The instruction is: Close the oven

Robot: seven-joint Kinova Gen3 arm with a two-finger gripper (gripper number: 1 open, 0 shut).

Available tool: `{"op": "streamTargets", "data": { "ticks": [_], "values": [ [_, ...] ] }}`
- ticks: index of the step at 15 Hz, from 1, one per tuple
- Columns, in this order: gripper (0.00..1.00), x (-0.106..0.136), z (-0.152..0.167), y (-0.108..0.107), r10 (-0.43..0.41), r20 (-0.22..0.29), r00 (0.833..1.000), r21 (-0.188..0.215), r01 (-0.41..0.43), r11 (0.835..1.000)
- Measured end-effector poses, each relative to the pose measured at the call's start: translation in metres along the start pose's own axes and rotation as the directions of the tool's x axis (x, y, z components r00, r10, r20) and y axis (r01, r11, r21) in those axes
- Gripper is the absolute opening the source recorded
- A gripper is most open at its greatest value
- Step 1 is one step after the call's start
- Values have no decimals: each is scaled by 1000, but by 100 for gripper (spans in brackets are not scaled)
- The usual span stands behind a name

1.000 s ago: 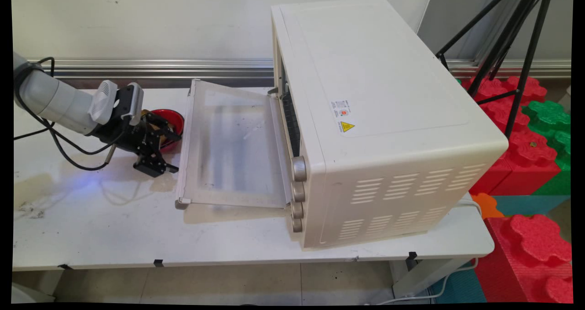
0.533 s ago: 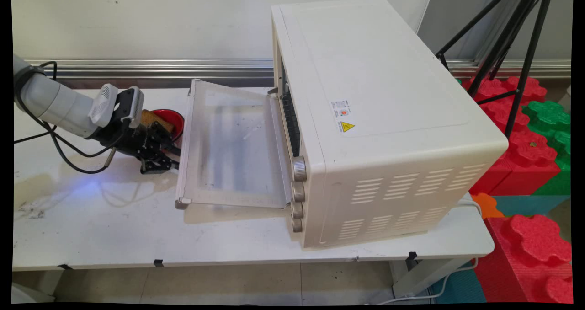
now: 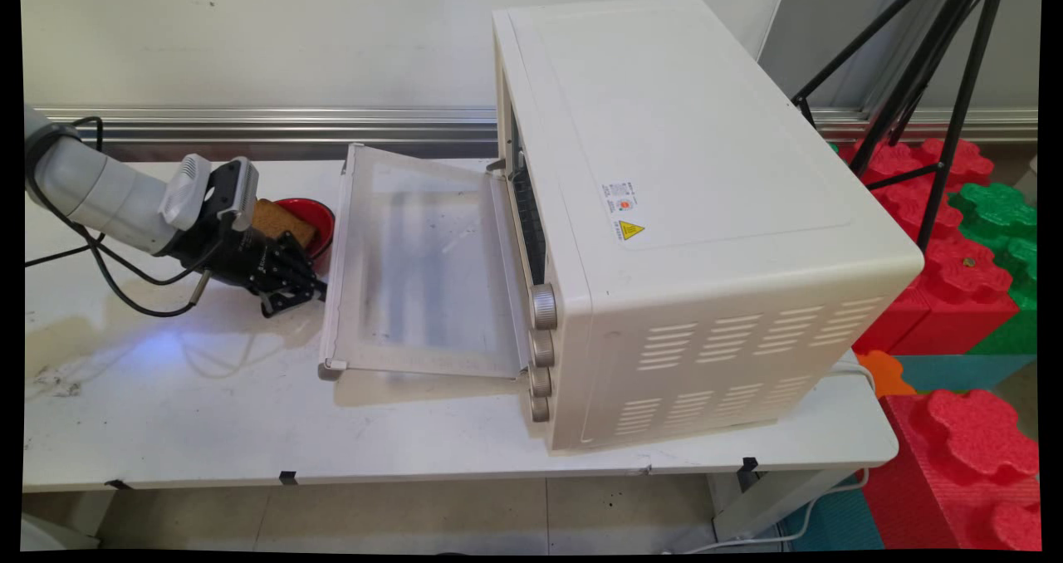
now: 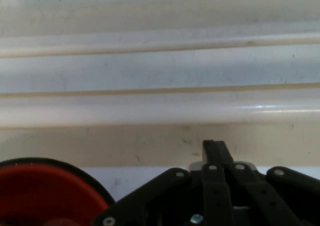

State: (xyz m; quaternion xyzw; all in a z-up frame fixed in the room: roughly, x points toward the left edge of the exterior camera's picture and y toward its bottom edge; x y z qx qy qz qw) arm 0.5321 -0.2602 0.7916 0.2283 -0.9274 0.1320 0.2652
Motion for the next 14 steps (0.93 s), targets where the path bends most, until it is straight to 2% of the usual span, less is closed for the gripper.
{"op": "streamTargets", "data": {
  "ticks": [14],
  "values": [
    [0,2,-11,0,-37,-100,994,-11,36,999]
  ]
}}
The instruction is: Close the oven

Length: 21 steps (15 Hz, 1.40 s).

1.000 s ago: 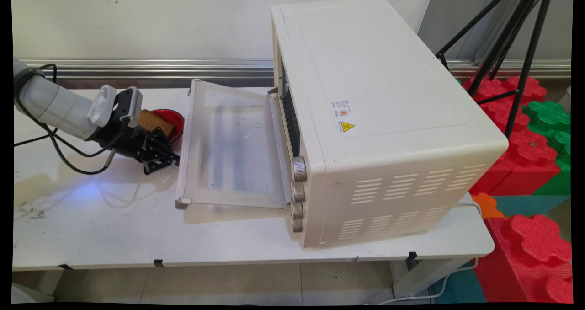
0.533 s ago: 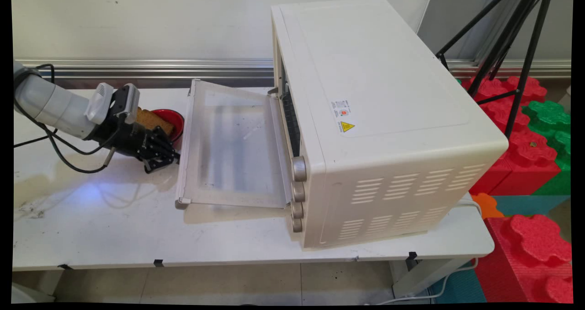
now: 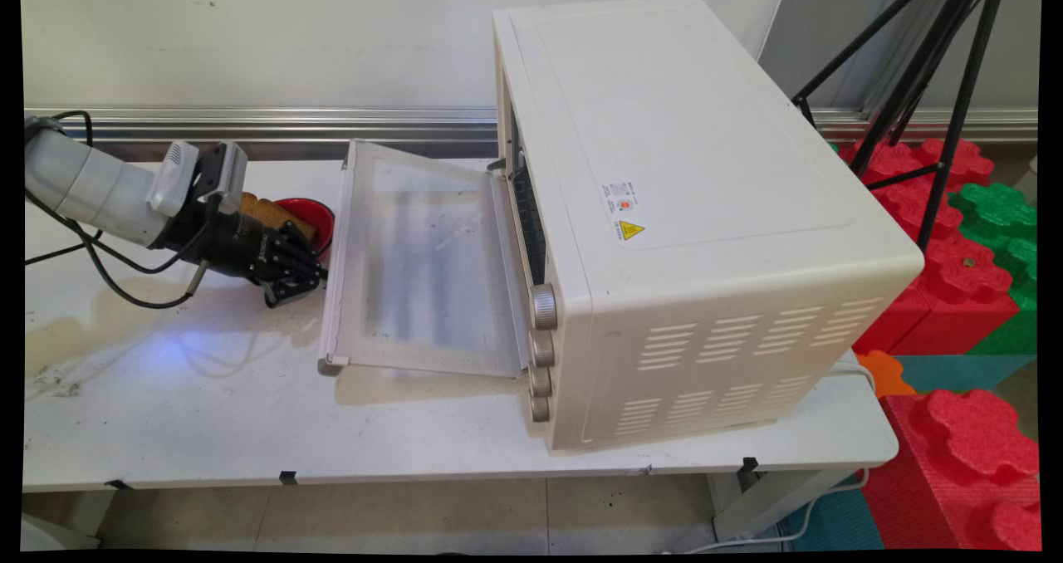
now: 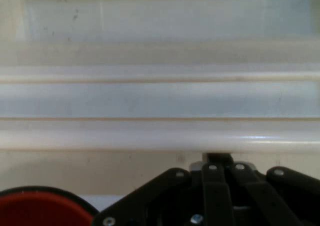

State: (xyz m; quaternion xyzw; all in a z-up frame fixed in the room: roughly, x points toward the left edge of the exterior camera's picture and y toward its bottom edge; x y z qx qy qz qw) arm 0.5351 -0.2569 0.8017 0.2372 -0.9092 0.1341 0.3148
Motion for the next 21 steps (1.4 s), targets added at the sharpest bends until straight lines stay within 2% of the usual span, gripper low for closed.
{"op": "streamTargets", "data": {
  "ticks": [12,21],
  "values": [
    [0,19,-21,2,5,-89,996,-2,-5,1000],
    [0,60,-33,-1,33,-185,982,13,-31,999]
  ]
}}
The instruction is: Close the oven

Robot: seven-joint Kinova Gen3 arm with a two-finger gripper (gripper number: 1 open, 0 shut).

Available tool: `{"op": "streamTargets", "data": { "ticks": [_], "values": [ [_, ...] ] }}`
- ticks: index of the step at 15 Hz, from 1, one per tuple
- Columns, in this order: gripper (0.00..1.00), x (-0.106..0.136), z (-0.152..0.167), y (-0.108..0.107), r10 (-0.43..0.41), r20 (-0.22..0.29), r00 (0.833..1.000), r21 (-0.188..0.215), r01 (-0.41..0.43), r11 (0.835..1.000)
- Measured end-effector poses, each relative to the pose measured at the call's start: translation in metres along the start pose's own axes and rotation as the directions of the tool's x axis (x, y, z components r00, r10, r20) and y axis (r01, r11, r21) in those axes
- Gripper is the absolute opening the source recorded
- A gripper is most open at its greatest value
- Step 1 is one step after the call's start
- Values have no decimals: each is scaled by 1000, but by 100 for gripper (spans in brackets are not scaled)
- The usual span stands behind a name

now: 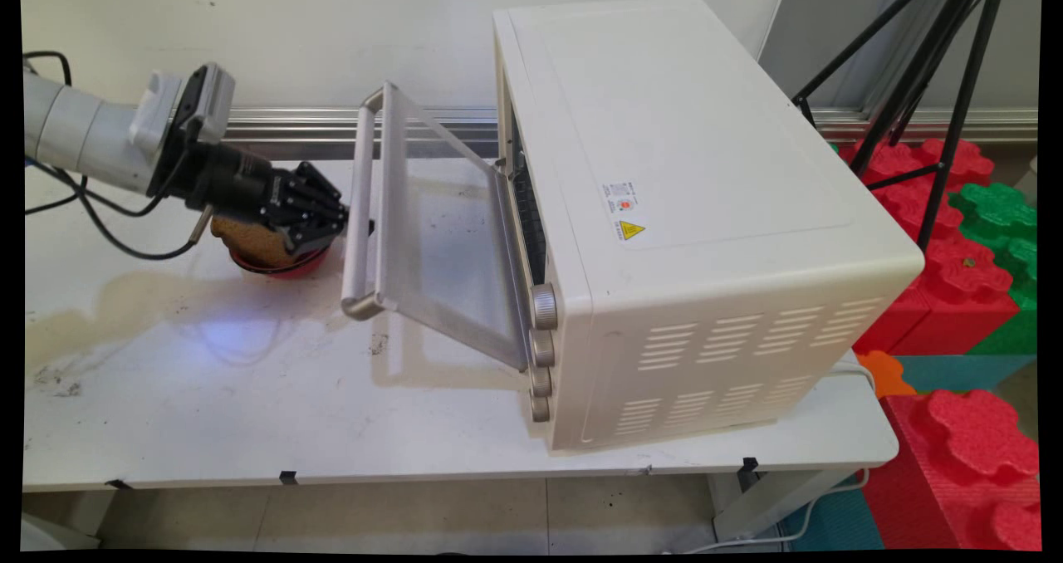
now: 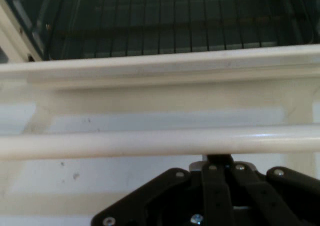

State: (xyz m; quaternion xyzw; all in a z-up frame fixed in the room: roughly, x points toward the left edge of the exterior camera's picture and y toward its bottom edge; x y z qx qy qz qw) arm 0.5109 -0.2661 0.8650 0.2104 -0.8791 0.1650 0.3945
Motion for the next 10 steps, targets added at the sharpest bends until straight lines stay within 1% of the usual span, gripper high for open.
{"op": "streamTargets", "data": {
  "ticks": [6,10],
  "values": [
    [0,36,13,-3,26,-57,998,4,-26,1000],
    [0,51,25,-4,47,-69,996,4,-46,999]
  ]
}}
